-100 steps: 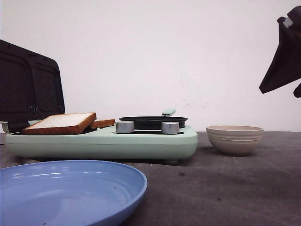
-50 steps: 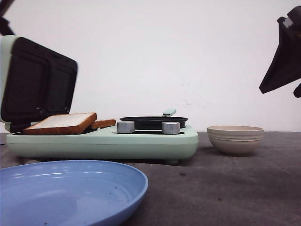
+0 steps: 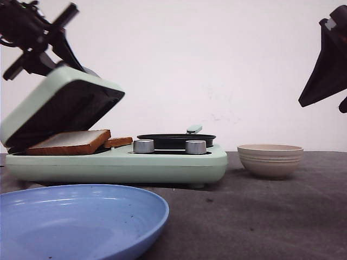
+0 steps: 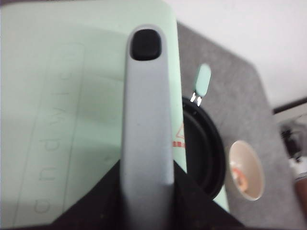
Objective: Make breakfast with bread and shrimp
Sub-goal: 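Grasp the press lid handle with the left gripper and swing it down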
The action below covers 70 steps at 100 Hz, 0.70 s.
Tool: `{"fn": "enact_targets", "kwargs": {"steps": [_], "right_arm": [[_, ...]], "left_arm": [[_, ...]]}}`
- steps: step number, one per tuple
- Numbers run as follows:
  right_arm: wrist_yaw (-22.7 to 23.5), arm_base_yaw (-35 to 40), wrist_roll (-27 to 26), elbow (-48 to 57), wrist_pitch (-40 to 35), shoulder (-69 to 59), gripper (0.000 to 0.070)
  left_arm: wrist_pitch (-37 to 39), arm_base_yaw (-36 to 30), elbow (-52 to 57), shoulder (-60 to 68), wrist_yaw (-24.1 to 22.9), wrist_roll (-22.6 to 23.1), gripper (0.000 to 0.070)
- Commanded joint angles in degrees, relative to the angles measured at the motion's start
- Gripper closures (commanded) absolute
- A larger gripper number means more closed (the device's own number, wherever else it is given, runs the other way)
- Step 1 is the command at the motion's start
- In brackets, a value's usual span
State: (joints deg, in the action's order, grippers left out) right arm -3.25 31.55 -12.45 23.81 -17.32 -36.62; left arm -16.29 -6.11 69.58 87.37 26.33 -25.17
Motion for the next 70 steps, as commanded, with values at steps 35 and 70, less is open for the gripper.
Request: {"fn": "enact_targets", "kwargs": {"steps": [35, 70], "right_arm": [[-0.22, 0.46, -1.11, 0.26, 0.55, -0.37, 0.0262], [-0.22, 0.46, -1.11, 0.26, 0.35, -0.37, 0.0261]], "left_arm": [[-5.16, -9.62, -0.63, 5.42, -12.39, 8.87, 0.0697], [-5.44, -13.09, -0.63, 9.33, -13.51, 9.51, 0.0697]]}}
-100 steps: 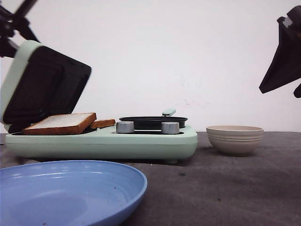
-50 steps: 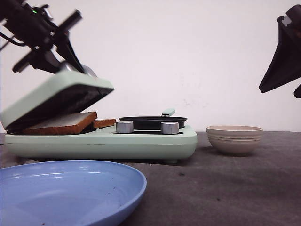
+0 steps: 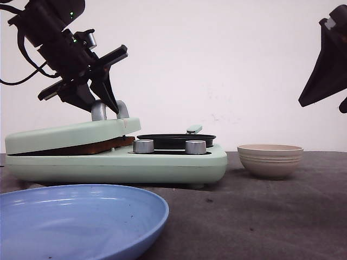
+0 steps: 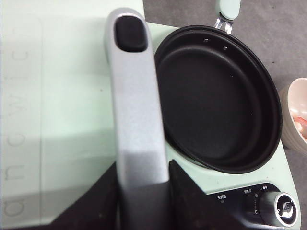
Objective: Make breakfast with bread and shrimp
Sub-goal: 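Grasp the press lid handle with the left gripper and swing it down, then open the left gripper and lift it off the closed lid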
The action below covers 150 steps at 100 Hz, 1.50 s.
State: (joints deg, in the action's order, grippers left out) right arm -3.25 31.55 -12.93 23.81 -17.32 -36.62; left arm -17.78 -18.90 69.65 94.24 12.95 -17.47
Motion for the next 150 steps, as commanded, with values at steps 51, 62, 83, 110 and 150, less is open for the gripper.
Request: {"fn": "enact_targets", "kwargs": {"steps": [51, 62, 83, 110, 150], "right_arm": [[-0.22, 0.46, -0.61, 0.26, -0.04, -0.37, 0.0262], [-0.2, 0.46, -0.61, 0.28, -0.17, -0.35, 0.0261], [-0.22, 0.46, -0.55, 0.26, -0.31, -0.35, 0.0261], [-0.2, 0.46, -0.52, 0.28, -0.28, -0.33, 0.0262], [0.24, 0.46, -0.61, 0.39, 0.72, -0.22, 0.0261]], "left_arm": [[-3.23, -0.2, -0.57, 2.45, 0.17, 1.64, 0.0371], [-3.67, -0.2, 0.07, 2.43, 0.17, 1.31, 0.0197], [-7.19, -0.2, 5.16, 1.99, 1.7, 1.62, 0.0127], [-10.05, -0.17, 12.83, -2.14, 0.76, 5.55, 0.0146], [-11.3, -0.13, 13.53, -14.38, -4.33, 14.53, 0.0149]]}}
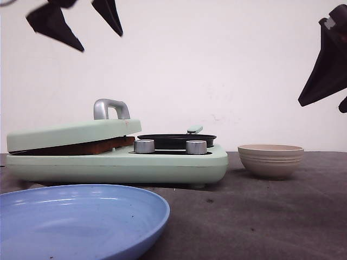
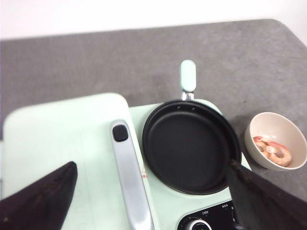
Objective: Make breakfast with bread and shrimp
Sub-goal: 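Open the left gripper and lift it off the closed lid, then lower the right gripper to the cream bowl rim and grasp it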
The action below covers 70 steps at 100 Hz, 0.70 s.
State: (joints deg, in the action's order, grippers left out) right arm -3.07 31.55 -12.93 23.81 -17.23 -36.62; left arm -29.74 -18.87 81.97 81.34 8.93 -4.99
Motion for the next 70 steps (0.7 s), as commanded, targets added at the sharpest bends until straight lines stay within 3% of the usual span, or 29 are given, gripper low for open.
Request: {"fn": "enact_targets", "kwargs": {"steps": [1, 33, 52, 70], "right_arm": [[0.07, 0.46, -0.63, 0.42, 0.61, -0.22, 0.0261], [-0.02, -0.68, -3.56, 4.55, -0.26, -0.44, 0.0261], [0.17, -4.07, -4.68, 10.75, -4.5, -3.89, 0.0261], [6.43, -8.66, -4.63, 18.45, -8.17, -12.35, 0.026]], "left_arm": [[0.66, -0.15, 1.2, -1.84, -0.33, 2.05, 0.0149], [-1.88, -0.15, -1.99, -12.85, -0.55, 3.89, 0.0157], [4.79, -0.15, -14.43, -23.08, -0.55, 2.29, 0.0197], [11.3, -0.15, -27.04, -34.62, -2.12, 1.49, 0.0195]]}}
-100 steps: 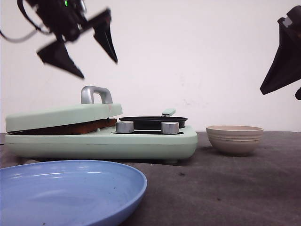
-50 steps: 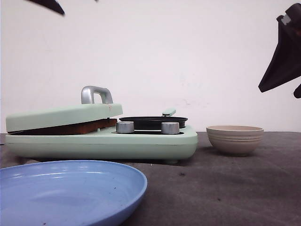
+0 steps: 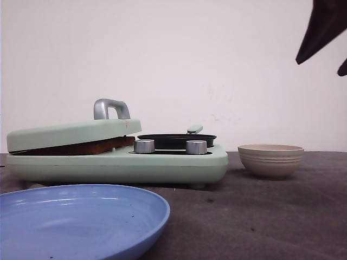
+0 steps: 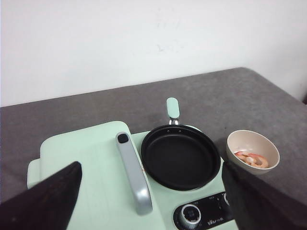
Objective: Make breakfast with bread and shrimp
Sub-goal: 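Lower the right gripper to the cream bowl rim and grasp it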
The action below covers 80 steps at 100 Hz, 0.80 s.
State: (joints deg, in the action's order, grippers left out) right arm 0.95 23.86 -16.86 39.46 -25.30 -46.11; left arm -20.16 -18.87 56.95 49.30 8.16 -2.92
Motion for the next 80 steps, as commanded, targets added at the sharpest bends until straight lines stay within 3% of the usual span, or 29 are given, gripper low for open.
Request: {"fn": "enact_targets", "kwargs": {"steps": [1, 19, 50, 80], "right_arm": [[2.91, -1.27, -0.68, 3.26, -0.2, -3.43, 0.026], [7.69, -6.03, 1.29, 12.5, -3.78, -15.34, 0.0259], [8.52, -12.7, 5.22, 28.17, -9.4, -35.54, 0.0259], [8.48, -16.7, 5.77, 37.35, -9.49, -49.75, 0.0259]], "left_arm": [[1.75, -0.15, -2.54, -3.19, -1.64, -0.59, 0.0195], [1.16, -0.15, -9.77, -13.05, -3.74, -0.28, 0.0196], [-5.53, -0.15, -16.33, -25.77, -11.34, -0.33, 0.0196], [-8.41, -0.15, -16.96, -28.87, -12.87, -0.33, 0.0196]]}}
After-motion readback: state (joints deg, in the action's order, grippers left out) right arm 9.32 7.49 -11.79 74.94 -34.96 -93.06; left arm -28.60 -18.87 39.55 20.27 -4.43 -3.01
